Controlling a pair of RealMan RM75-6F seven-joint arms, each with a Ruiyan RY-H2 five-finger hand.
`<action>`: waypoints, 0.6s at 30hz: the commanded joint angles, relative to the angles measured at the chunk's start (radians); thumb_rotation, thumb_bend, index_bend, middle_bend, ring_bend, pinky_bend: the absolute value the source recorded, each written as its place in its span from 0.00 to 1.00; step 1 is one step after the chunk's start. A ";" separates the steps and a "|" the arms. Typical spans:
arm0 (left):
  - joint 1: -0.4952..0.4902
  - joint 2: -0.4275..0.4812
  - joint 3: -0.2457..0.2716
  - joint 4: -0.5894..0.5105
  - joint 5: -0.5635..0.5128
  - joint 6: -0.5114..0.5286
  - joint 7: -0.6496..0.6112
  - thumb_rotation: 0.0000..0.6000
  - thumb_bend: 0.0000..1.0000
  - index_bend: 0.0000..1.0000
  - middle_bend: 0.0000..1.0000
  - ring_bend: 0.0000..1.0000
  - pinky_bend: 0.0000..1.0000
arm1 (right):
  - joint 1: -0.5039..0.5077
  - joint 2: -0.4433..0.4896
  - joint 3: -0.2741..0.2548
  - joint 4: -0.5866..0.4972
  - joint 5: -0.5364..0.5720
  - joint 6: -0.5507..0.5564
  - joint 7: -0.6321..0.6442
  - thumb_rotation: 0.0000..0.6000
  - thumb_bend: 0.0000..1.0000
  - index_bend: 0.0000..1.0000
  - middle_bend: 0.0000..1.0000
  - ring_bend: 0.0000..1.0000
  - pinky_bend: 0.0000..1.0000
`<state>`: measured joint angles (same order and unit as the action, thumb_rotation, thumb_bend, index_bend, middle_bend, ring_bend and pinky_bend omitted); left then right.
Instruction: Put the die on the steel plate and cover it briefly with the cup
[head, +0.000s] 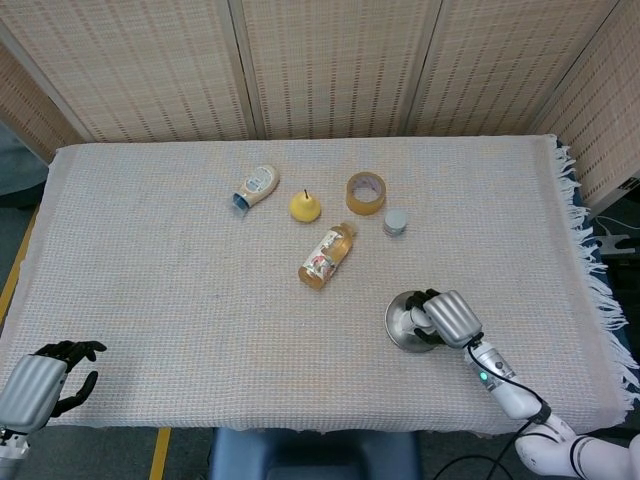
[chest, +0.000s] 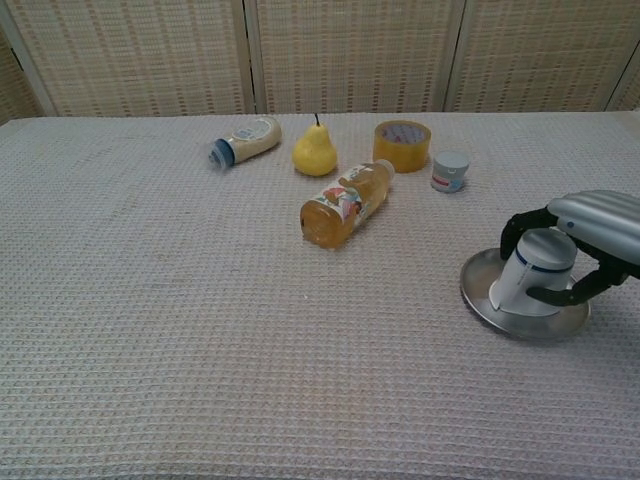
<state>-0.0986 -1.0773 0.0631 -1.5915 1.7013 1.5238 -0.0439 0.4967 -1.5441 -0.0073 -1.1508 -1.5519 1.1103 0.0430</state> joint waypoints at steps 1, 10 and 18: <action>-0.001 0.000 0.000 0.000 -0.001 -0.001 0.000 1.00 0.43 0.36 0.46 0.41 0.49 | -0.008 -0.060 0.016 0.131 -0.012 0.056 -0.076 1.00 0.26 0.58 0.49 0.42 0.83; -0.001 0.000 0.001 -0.002 -0.002 -0.006 0.005 1.00 0.43 0.36 0.46 0.41 0.49 | -0.008 -0.045 -0.009 0.089 -0.011 0.008 0.073 1.00 0.26 0.58 0.49 0.42 0.83; -0.001 0.002 0.002 -0.003 0.001 -0.005 0.005 1.00 0.43 0.36 0.46 0.41 0.49 | -0.004 0.002 -0.022 0.028 -0.028 0.003 0.115 1.00 0.26 0.58 0.49 0.42 0.83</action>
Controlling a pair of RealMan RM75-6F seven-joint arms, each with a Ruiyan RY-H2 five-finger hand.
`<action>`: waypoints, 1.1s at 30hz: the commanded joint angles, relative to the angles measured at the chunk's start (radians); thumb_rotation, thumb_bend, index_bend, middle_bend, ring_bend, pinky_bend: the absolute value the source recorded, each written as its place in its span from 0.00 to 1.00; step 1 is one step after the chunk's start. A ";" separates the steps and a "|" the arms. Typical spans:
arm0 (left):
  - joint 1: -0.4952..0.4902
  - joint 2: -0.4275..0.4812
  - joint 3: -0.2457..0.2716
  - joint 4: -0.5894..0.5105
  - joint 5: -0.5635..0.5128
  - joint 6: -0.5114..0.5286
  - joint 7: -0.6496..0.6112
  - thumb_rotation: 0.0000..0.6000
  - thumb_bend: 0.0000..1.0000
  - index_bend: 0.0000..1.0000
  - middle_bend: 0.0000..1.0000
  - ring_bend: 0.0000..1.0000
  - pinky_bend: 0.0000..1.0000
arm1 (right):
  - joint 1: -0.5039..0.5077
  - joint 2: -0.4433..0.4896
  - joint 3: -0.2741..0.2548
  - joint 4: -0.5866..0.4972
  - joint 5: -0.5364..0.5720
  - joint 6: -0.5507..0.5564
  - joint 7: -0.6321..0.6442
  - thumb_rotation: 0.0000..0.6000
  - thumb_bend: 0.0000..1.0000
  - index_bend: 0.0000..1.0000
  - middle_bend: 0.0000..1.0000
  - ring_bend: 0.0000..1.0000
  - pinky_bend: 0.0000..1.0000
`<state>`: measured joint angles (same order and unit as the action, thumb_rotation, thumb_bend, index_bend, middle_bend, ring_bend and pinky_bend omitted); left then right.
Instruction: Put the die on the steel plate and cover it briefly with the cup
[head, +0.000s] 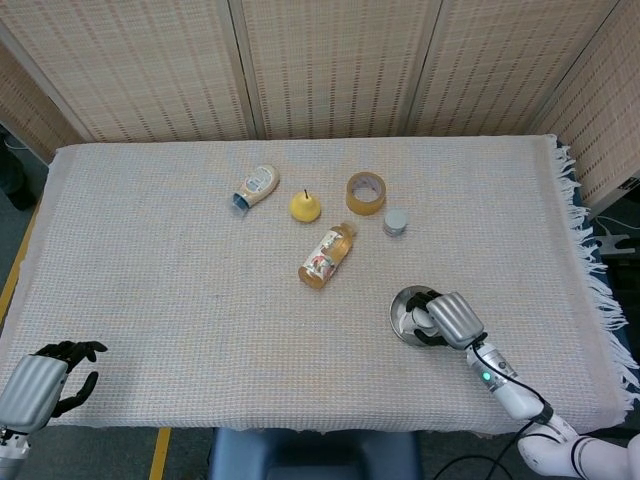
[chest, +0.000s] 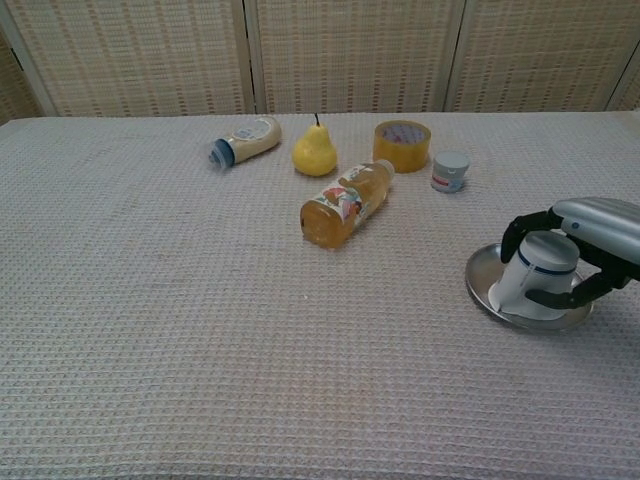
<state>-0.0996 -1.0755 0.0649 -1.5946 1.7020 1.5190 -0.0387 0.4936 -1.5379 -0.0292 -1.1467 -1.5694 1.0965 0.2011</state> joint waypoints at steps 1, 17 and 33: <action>0.000 0.000 0.000 0.000 0.000 0.000 0.000 1.00 0.43 0.36 0.46 0.41 0.49 | -0.004 -0.014 0.007 0.046 -0.010 0.032 -0.071 1.00 0.26 0.58 0.49 0.42 0.83; -0.002 0.000 0.001 -0.003 -0.003 -0.008 0.007 1.00 0.43 0.36 0.46 0.42 0.49 | -0.008 -0.081 0.044 0.203 0.015 0.060 -0.065 1.00 0.26 0.58 0.49 0.42 0.83; -0.002 0.003 0.001 -0.001 -0.001 -0.006 0.001 1.00 0.43 0.36 0.46 0.42 0.49 | 0.005 -0.055 0.032 0.179 -0.017 0.067 -0.013 1.00 0.26 0.58 0.49 0.42 0.83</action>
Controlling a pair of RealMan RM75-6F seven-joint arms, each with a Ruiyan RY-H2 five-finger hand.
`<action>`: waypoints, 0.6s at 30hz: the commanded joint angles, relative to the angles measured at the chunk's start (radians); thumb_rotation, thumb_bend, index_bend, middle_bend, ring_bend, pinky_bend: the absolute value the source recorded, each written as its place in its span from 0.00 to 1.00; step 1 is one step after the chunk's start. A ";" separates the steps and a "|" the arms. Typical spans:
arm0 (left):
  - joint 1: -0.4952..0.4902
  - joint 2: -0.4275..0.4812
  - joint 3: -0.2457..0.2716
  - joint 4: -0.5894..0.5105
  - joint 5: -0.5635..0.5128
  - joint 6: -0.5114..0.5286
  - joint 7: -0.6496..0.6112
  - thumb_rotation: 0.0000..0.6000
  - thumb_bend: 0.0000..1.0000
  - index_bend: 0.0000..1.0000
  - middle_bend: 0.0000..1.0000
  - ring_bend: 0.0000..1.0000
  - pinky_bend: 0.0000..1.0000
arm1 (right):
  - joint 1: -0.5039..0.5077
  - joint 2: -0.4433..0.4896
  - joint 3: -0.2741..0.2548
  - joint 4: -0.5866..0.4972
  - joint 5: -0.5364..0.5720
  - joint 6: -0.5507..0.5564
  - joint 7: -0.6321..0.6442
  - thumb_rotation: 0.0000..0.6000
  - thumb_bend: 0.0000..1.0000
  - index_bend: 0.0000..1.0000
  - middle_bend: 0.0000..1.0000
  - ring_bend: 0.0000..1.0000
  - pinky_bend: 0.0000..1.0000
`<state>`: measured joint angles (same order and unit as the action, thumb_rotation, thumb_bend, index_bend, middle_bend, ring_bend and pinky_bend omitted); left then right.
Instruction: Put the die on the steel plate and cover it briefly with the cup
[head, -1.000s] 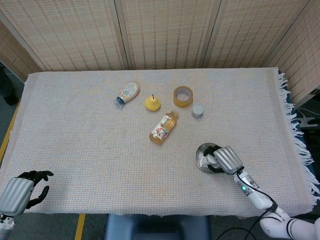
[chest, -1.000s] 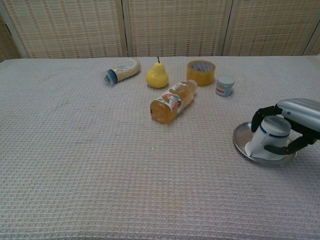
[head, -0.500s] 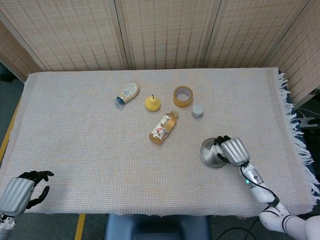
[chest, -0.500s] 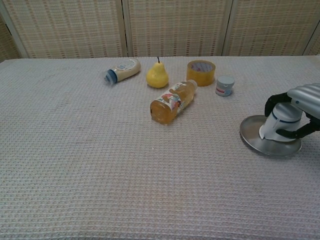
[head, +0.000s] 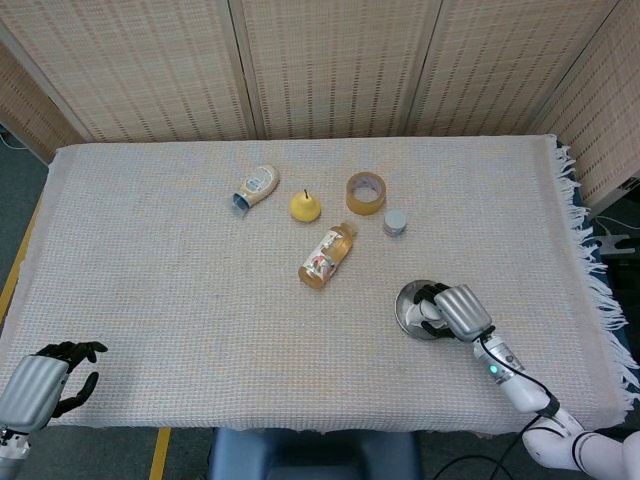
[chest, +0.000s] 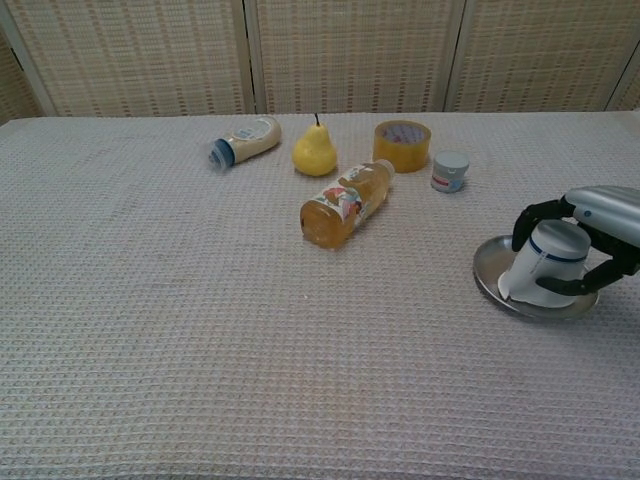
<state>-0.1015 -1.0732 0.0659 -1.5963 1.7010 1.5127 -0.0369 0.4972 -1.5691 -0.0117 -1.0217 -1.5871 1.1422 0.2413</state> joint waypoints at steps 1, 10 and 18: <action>0.000 0.000 0.000 0.000 -0.001 -0.001 -0.001 1.00 0.43 0.36 0.46 0.42 0.49 | 0.002 -0.033 0.019 0.075 0.002 0.026 -0.063 1.00 0.26 0.58 0.49 0.42 0.83; -0.002 0.000 -0.001 0.001 -0.004 -0.005 -0.003 1.00 0.43 0.36 0.46 0.42 0.49 | 0.012 -0.068 0.018 0.154 -0.003 0.029 -0.024 1.00 0.26 0.58 0.49 0.42 0.82; 0.000 0.000 0.001 -0.002 -0.001 -0.002 0.001 1.00 0.43 0.36 0.46 0.42 0.49 | 0.023 -0.031 -0.034 0.098 -0.069 0.043 0.095 1.00 0.26 0.58 0.49 0.42 0.82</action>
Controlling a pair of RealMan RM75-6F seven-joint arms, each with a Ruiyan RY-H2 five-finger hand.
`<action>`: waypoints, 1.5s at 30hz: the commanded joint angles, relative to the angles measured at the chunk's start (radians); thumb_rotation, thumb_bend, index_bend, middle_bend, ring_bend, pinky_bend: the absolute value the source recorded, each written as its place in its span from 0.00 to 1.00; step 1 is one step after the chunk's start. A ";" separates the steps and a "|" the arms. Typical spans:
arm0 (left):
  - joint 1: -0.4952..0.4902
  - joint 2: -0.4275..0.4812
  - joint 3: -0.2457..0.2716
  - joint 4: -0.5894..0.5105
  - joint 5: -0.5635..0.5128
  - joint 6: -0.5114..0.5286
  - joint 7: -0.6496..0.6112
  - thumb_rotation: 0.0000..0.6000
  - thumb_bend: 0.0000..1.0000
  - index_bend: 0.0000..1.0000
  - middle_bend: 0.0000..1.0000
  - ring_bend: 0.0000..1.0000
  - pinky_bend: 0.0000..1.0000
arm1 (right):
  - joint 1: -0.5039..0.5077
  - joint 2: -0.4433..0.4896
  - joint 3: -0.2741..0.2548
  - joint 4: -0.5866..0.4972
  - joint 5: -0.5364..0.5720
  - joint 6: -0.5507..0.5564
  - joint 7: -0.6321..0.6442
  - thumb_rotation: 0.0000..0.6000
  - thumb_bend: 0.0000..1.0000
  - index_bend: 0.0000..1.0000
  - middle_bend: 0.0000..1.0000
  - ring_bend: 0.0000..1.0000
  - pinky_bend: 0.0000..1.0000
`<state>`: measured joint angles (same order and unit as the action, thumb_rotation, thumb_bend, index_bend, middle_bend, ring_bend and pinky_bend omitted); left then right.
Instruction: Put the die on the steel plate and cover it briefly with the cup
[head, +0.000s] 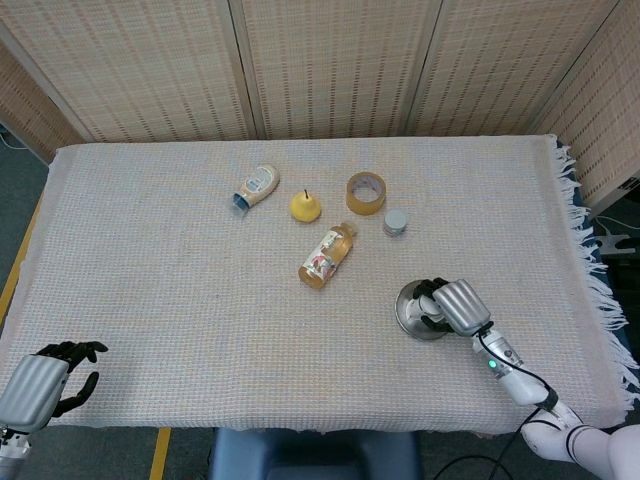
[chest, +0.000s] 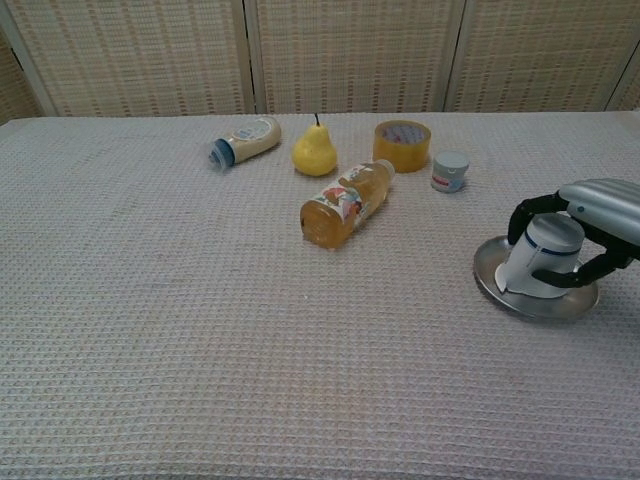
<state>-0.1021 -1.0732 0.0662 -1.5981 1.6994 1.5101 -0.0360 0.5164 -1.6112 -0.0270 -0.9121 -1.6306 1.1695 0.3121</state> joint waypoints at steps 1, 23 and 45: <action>0.000 0.000 0.000 0.000 0.000 0.000 0.000 1.00 0.43 0.36 0.46 0.42 0.49 | 0.003 0.012 -0.021 -0.013 -0.028 0.020 0.029 1.00 0.26 0.58 0.49 0.42 0.82; -0.004 -0.006 -0.004 0.001 -0.013 -0.015 0.012 1.00 0.43 0.36 0.46 0.42 0.49 | -0.101 0.142 0.030 -0.203 0.059 0.150 -0.245 1.00 0.26 0.58 0.49 0.42 0.82; -0.015 -0.010 0.000 0.003 -0.010 -0.033 0.014 1.00 0.43 0.36 0.46 0.42 0.49 | -0.155 0.136 0.036 -0.052 0.106 0.104 -0.101 1.00 0.21 0.40 0.42 0.27 0.69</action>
<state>-0.1176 -1.0835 0.0664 -1.5954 1.6896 1.4771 -0.0219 0.3625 -1.4595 0.0138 -0.9923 -1.5130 1.2731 0.1869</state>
